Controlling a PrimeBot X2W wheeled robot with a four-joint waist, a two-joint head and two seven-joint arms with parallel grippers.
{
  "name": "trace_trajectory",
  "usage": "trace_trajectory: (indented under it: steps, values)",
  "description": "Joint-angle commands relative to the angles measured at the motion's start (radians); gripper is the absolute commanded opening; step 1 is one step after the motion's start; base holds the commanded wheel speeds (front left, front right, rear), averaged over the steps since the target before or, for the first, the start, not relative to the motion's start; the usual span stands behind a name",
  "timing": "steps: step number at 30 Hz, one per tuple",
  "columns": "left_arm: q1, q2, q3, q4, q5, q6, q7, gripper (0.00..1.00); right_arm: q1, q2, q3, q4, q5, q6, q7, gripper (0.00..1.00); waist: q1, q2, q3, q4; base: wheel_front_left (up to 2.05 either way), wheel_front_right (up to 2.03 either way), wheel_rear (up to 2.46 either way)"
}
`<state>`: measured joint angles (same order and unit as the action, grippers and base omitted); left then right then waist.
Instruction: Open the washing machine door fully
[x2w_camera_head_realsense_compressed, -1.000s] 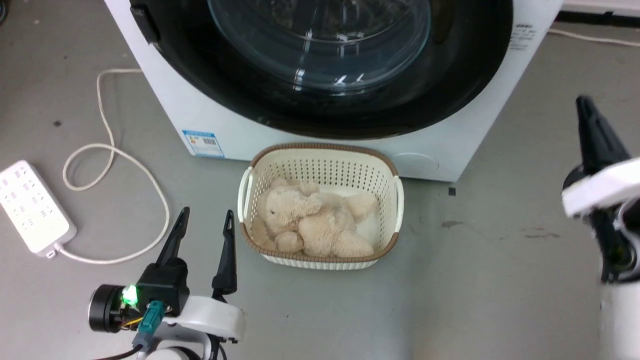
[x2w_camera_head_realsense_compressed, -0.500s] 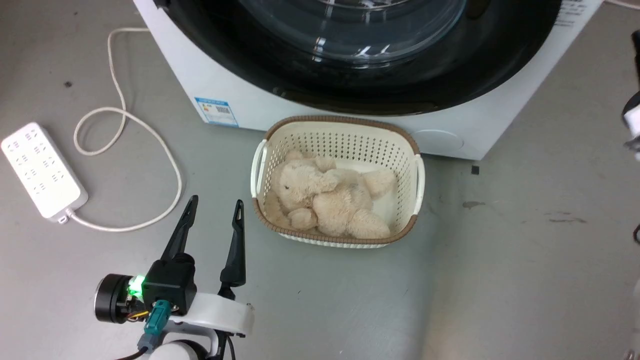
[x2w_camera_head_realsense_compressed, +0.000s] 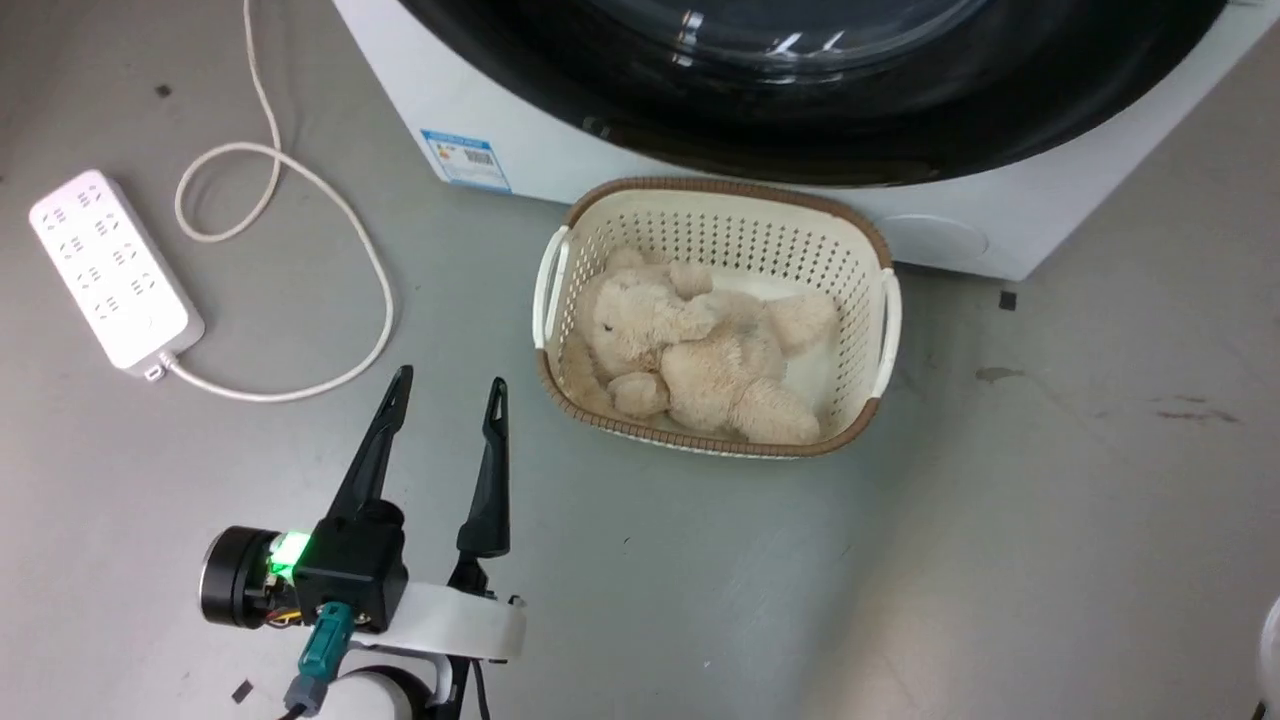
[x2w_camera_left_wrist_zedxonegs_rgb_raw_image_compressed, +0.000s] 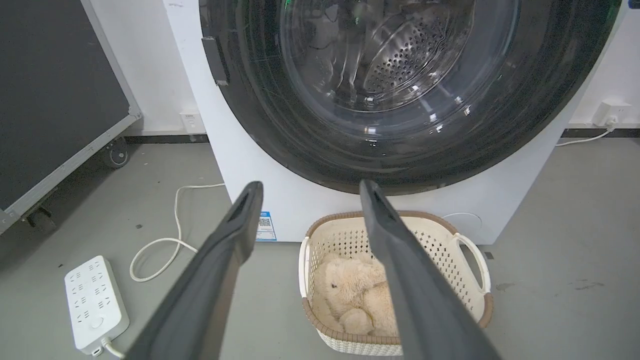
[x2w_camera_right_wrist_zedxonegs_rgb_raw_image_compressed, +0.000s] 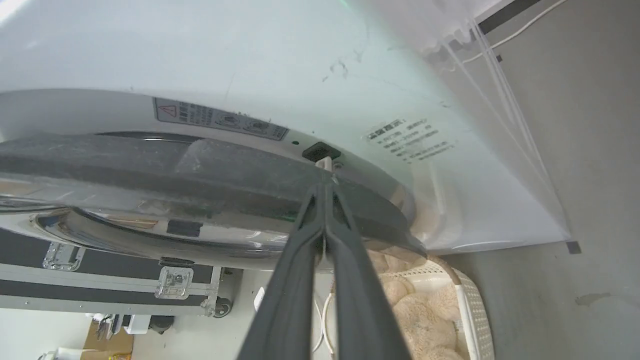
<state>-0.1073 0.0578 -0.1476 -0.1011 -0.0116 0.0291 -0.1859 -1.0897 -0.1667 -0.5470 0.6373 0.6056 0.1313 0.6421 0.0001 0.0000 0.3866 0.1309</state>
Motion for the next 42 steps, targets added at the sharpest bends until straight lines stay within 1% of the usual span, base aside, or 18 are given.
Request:
trace_trajectory:
  steps: [1,2,5,10,12,14,16,18,23,30,36,37,39,40,42]
  values:
    - [-0.024,0.006,-0.009,-0.01,-0.001,0.007,-0.015,1.0,-0.092,-0.024,-0.051,0.059,-0.002,0.0,0.054,0.0,-0.0001,0.0,0.025,0.016,0.0,0.0,0.0]
    - [-0.026,0.006,-0.012,-0.011,-0.001,0.008,-0.017,1.0,-0.11,-0.027,-0.066,0.073,-0.005,0.0,0.068,0.0,-0.0001,0.0,0.03,0.019,0.0,0.0,0.0]
    - [-0.037,0.005,-0.02,-0.018,-0.004,0.01,-0.024,1.0,-0.186,-0.05,-0.077,0.103,0.012,0.0,0.165,0.0,-0.0001,0.0,0.056,0.033,0.0,0.0,0.0]
    - [-0.053,0.004,-0.031,-0.021,-0.007,0.015,-0.034,1.0,-0.264,-0.073,-0.115,0.162,0.037,0.0,0.248,0.0,-0.0001,0.0,0.082,0.045,0.0,0.0,0.0]
    - [-0.057,0.003,-0.035,-0.019,-0.008,0.019,-0.038,1.0,-0.271,-0.078,-0.162,0.228,0.027,0.0,0.24,0.0,-0.0001,0.0,0.081,0.047,0.0,0.0,0.0]
    - [-0.059,0.003,-0.039,-0.02,-0.009,0.023,-0.042,1.0,-0.294,-0.081,-0.184,0.267,0.004,0.0,0.226,0.0,-0.0001,0.0,0.082,0.048,0.0,0.0,0.0]
    - [-0.065,0.003,-0.042,-0.022,-0.011,0.024,-0.046,1.0,-0.335,-0.071,-0.138,0.248,0.004,0.0,0.305,0.0,-0.0001,0.0,0.09,0.049,0.0,0.0,0.0]
    - [-0.069,0.003,-0.044,-0.019,-0.012,0.026,-0.051,1.0,-0.307,-0.079,-0.194,0.284,0.013,0.0,0.279,0.0,-0.0001,0.0,0.081,0.047,0.0,0.0,0.0]
    - [-0.067,0.003,-0.049,-0.016,-0.015,0.029,-0.061,1.0,-0.281,-0.035,-0.217,0.283,0.021,0.0,0.32,0.0,-0.0001,0.0,0.055,0.034,0.0,0.0,0.0]
    - [-0.056,0.004,-0.058,-0.005,-0.019,0.027,-0.076,1.0,-0.206,0.022,-0.275,0.248,0.054,-0.001,0.435,0.0,-0.0001,0.0,0.0,0.015,0.0,0.0,0.0]
    - [-0.032,0.004,-0.051,0.012,-0.021,0.025,-0.076,1.0,-0.083,0.077,-0.299,0.184,0.048,-0.001,0.522,0.0,-0.0001,0.0,-0.072,-0.006,0.0,0.0,0.0]
    - [-0.026,0.004,-0.051,0.016,-0.022,0.025,-0.076,1.0,-0.062,0.085,-0.3,0.174,0.045,-0.001,0.538,0.0,-0.0001,0.0,-0.085,-0.008,0.0,0.0,0.0]
    - [0.002,0.005,-0.05,0.032,-0.022,0.021,-0.076,1.0,0.036,0.11,-0.285,0.128,0.037,-0.001,0.603,0.0,-0.0001,0.0,-0.136,-0.018,0.0,0.0,0.0]
    - [0.002,0.005,-0.05,0.032,-0.022,0.021,-0.076,1.0,0.036,0.11,-0.285,0.128,0.037,-0.001,0.603,0.0,-0.0001,0.0,-0.136,-0.018,0.0,0.0,0.0]
    - [0.025,0.006,-0.049,0.04,-0.023,0.019,-0.076,1.0,0.104,0.115,-0.261,0.113,0.068,-0.001,0.647,0.0,-0.0001,0.0,-0.17,-0.023,0.0,0.0,0.0]
